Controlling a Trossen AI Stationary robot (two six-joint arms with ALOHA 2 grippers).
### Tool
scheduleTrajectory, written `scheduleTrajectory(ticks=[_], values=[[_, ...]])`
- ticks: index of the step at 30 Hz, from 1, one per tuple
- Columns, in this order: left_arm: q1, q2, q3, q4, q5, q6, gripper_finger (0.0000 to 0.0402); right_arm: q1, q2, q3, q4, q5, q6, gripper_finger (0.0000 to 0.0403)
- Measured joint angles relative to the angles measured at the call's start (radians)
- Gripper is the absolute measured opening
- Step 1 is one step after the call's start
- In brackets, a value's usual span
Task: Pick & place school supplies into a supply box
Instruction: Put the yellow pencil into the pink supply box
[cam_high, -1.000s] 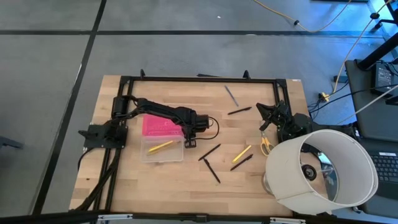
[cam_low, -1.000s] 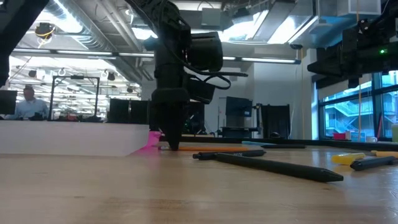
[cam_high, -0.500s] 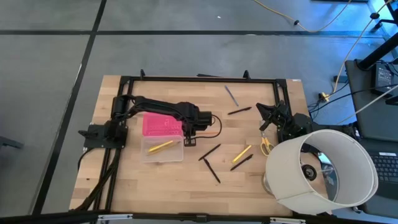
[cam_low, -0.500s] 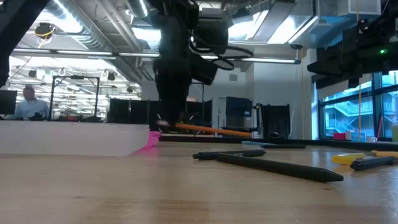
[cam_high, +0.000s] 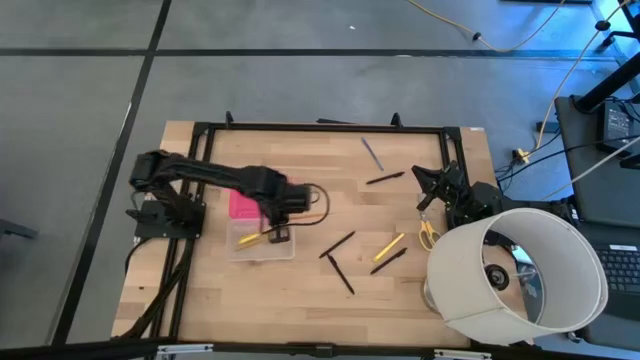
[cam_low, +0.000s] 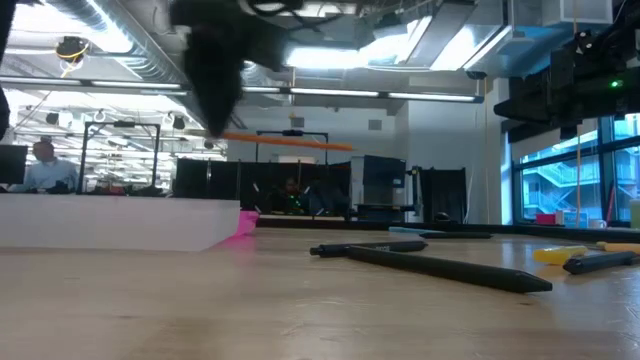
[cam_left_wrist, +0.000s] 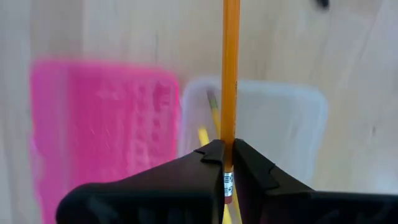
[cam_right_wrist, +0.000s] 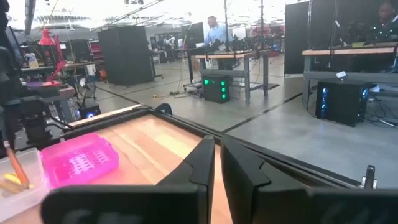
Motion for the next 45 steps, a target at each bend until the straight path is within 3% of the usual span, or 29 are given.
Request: scheduleTrajectory(ticks=[9, 20, 35, 45], values=[[-0.111, -0.241, -0.358, 0.125, 0.010, -0.200, 0.0010, 0.000, 0.000, 0.000, 0.000, 0.001, -0.008, 0.0034], [-0.217, -0.356, -0.605, 0.282, 0.012, -0.310, 0.0013, 0.000, 0.000, 0.000, 0.000, 0.000, 0.019, 0.0034], [-0.274, -0.364, -0.698, 0.356, 0.009, -0.436, 0.0019, 0.000, 0.000, 0.000, 0.000, 0.000, 0.019, 0.0034], [-0.272, -0.364, -0.698, 0.355, 0.009, -0.413, 0.0081, 0.000, 0.000, 0.000, 0.000, 0.000, 0.021, 0.0034]])
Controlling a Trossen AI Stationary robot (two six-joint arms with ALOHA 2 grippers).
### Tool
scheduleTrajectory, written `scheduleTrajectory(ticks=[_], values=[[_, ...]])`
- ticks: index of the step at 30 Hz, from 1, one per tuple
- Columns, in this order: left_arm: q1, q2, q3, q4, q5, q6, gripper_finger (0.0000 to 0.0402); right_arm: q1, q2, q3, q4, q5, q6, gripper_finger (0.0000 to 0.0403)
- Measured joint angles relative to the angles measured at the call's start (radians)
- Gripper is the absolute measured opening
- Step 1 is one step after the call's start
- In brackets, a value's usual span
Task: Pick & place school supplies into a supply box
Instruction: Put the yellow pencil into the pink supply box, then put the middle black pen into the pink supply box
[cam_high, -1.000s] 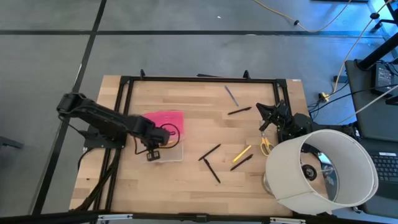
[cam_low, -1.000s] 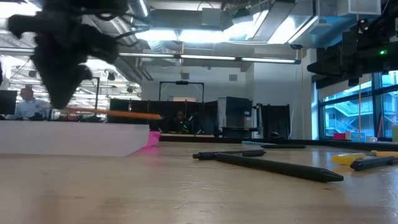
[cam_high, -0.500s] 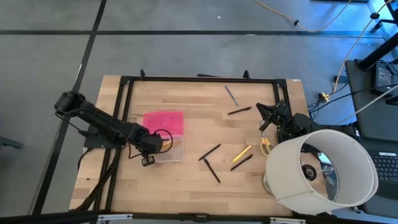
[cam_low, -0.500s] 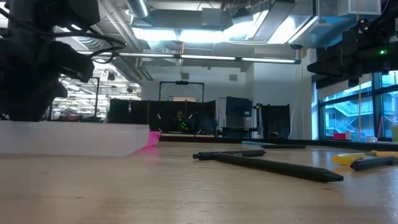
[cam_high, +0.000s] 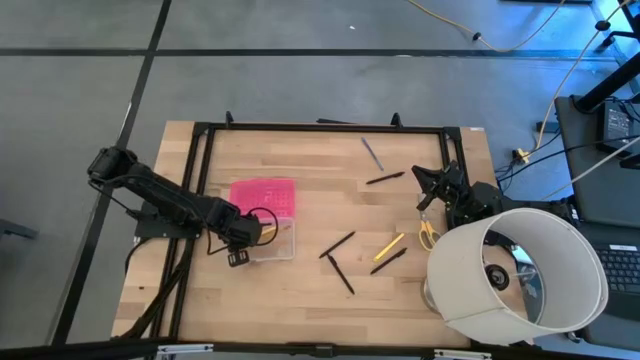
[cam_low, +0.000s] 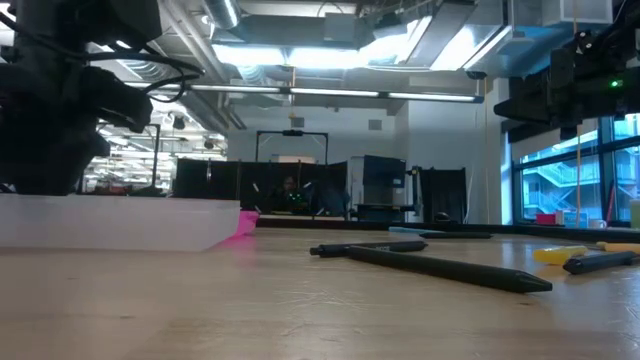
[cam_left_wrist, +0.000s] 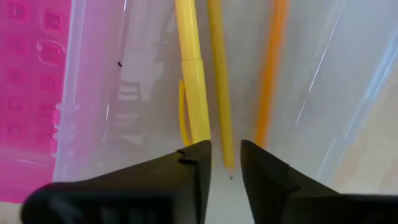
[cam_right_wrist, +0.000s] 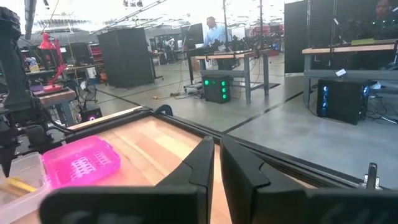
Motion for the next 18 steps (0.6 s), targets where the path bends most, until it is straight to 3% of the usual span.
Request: scheduleTrajectory(ticks=[11, 18], values=[[0.008, -0.022, 0.144, 0.015, 0.002, 0.074, 0.0113, 0.000, 0.000, 0.000, 0.000, 0.000, 0.000, 0.0034], [0.053, -0.023, 0.218, 0.327, -0.074, 0.083, 0.0113, 0.000, 0.000, 0.000, 0.000, 0.000, 0.000, 0.0034]])
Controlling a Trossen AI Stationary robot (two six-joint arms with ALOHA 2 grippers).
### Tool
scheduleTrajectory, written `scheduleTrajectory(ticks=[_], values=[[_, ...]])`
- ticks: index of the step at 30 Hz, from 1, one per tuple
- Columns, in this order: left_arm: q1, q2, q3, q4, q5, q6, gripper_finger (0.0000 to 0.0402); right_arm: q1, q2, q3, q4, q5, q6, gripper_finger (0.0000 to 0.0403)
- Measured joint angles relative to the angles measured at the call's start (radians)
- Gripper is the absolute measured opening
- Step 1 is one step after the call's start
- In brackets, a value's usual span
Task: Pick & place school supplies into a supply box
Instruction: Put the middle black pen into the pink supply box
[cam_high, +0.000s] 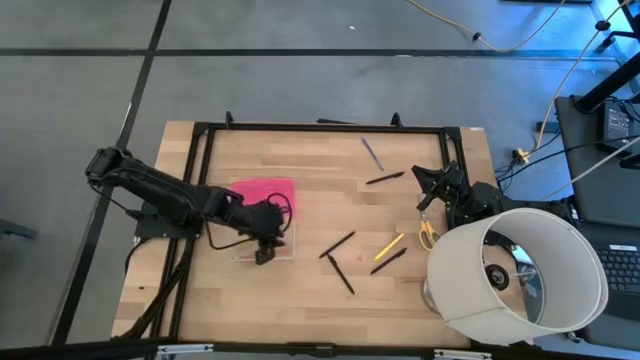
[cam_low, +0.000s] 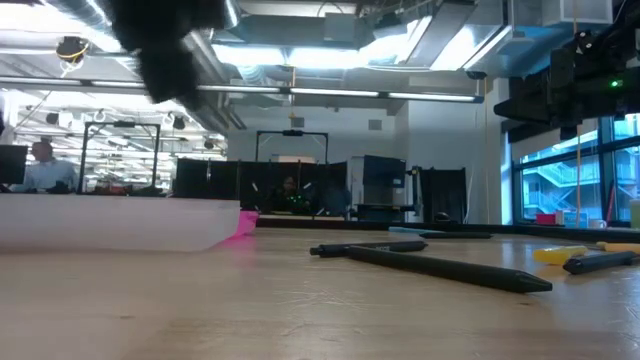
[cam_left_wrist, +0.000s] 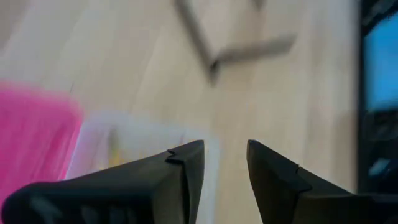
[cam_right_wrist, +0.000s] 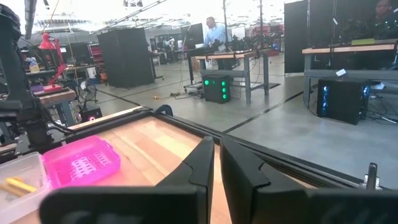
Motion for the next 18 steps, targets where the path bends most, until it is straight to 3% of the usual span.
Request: scheduleTrajectory(ticks=[5, 8, 13, 18], values=[[0.029, 0.000, 0.001, 0.295, 0.079, 0.135, 0.0110, 0.000, 0.000, 0.000, 0.000, 0.000, -0.001, 0.0034], [0.034, 0.001, 0.002, 0.408, 0.063, 0.194, 0.0104, 0.000, 0.000, 0.000, 0.000, 0.000, -0.002, 0.0034], [0.036, 0.012, 0.002, 0.440, -0.023, 0.206, 0.0096, 0.000, 0.000, 0.000, 0.000, 0.000, -0.003, 0.0034], [0.025, 0.080, 0.017, 0.495, -0.032, 0.309, 0.0095, 0.000, 0.000, 0.000, 0.000, 0.000, -0.005, 0.0034]])
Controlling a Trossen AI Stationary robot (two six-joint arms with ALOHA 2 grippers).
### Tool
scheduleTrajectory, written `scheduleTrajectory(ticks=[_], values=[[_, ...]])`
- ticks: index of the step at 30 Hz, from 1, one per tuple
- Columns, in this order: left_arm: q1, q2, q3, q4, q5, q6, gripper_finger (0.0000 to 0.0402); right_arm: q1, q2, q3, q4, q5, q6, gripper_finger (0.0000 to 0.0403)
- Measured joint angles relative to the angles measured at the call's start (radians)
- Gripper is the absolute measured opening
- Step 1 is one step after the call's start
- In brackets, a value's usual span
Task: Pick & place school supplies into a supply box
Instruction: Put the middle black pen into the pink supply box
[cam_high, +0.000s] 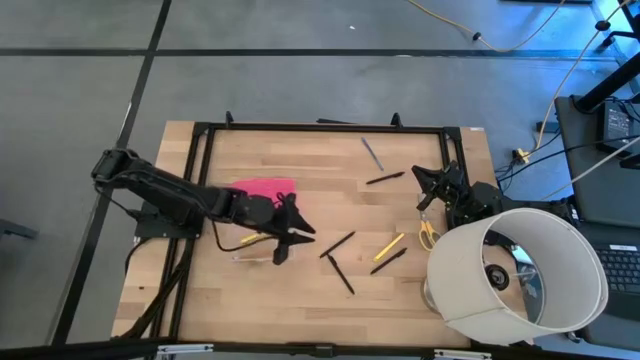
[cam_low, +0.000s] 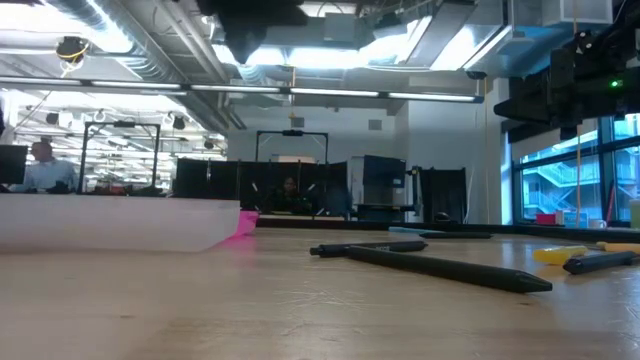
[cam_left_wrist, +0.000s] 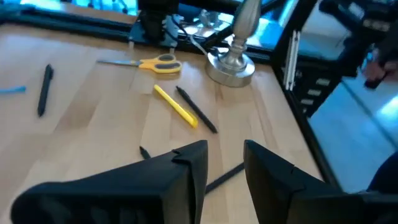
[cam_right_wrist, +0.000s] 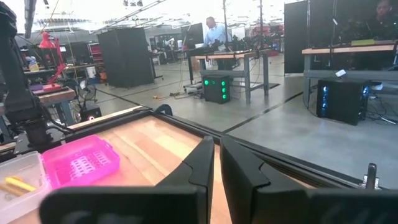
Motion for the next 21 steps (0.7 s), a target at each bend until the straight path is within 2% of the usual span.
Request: scheduleTrajectory(ticks=[6, 13, 16, 21], values=[[-0.003, 0.148, 0.123, -0.022, 0.005, 0.084, 0.0091, 0.000, 0.000, 0.000, 0.000, 0.000, -0.001, 0.0034], [0.029, 0.322, 0.327, -0.176, 0.006, 0.107, 0.0088, 0.000, 0.000, 0.000, -0.001, 0.000, 0.001, 0.0034], [0.039, 0.369, 0.386, -0.192, 0.004, 0.108, 0.0088, 0.000, 0.000, 0.000, -0.001, 0.000, 0.001, 0.0034], [0.050, 0.388, 0.411, -0.194, 0.006, 0.074, 0.0088, 0.000, 0.000, 0.000, 0.000, 0.000, 0.001, 0.0034]])
